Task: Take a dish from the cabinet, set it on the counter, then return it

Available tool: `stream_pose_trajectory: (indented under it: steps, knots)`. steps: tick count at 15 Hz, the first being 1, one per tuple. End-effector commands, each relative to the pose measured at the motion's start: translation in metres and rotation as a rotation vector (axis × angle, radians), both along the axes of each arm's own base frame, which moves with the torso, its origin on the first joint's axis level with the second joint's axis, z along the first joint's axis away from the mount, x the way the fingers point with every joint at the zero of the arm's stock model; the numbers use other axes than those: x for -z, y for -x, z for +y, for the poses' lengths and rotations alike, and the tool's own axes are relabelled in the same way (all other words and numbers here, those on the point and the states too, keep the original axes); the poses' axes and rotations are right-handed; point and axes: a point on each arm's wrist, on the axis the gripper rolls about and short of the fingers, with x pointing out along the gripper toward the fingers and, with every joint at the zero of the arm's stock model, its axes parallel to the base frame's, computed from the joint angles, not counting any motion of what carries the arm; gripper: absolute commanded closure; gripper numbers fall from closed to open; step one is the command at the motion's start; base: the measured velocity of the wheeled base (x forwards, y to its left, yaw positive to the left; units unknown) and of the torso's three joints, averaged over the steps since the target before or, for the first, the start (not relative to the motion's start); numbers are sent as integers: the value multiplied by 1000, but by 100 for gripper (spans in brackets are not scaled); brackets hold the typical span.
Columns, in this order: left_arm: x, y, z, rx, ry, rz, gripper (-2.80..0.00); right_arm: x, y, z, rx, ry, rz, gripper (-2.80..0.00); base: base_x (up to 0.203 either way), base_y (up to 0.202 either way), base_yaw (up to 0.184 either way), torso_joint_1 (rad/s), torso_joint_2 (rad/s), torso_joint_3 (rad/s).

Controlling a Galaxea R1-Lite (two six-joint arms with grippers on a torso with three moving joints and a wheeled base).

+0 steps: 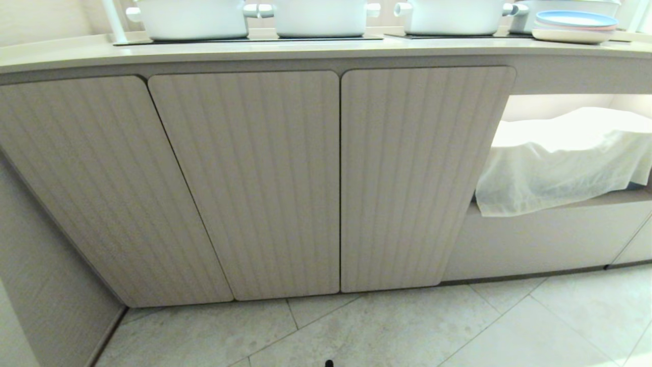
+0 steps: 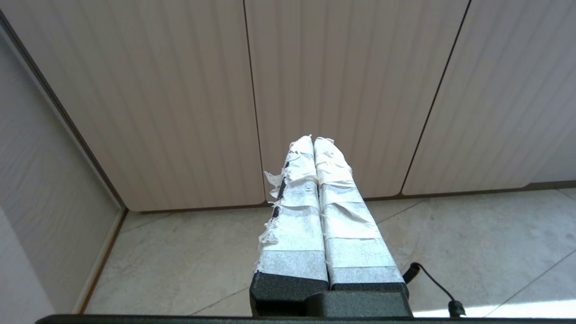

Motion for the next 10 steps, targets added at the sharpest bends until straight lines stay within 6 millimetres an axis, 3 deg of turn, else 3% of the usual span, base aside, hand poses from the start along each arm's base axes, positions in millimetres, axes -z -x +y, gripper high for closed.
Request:
stream_pose_trajectory:
  steps: [1,10]
  knots:
    - [0,0,0,0,0,-1,0,0,0,0,-1,1,2,0,0,0,0,0,0,0]
    - [0,0,0,0,0,1,0,0,0,0,-1,1,2,0,0,0,0,0,0,0]
